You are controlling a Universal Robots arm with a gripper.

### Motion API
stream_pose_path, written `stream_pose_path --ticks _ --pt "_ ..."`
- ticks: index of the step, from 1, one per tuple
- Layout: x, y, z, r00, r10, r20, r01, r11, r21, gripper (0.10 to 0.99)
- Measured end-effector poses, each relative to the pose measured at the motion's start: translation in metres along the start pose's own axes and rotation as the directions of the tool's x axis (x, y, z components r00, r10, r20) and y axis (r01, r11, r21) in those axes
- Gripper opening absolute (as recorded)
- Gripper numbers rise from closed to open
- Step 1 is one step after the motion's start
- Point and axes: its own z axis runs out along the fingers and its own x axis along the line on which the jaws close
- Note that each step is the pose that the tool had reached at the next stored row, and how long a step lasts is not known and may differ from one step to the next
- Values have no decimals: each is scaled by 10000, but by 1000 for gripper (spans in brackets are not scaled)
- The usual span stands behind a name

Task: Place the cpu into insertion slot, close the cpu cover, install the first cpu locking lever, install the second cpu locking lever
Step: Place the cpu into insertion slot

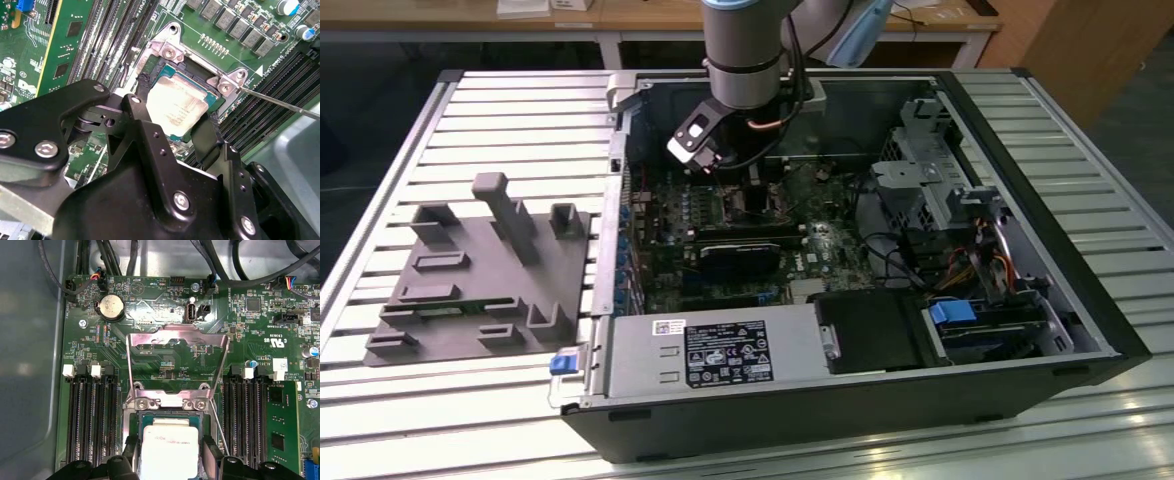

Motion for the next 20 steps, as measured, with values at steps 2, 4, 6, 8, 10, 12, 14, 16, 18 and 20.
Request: stream_pose_path --ticks 2,4,6,8,10,12,14,16,18,20 --pt "0 0 -5 10000 0 2 0 10000 2 616" --pt "-1 2 -20 10000 0 1 0 10000 1 616" --pt "0 3 -20 10000 0 -3 0 10000 -2 616" --pt "-1 2 -23 10000 0 0 0 10000 0 616" --pt "0 3 -24 10000 -1 -1 1 10000 0 616" --pt "-1 3 -26 10000 0 0 0 10000 1 600" --pt "-1 3 -27 10000 0 0 0 10000 0 529" --pt "-1 3 -28 10000 0 -1 0 10000 0 529" --pt "-1 3 -30 10000 0 0 0 10000 1 529" --pt "-1 3 -31 10000 0 0 0 10000 0 529"
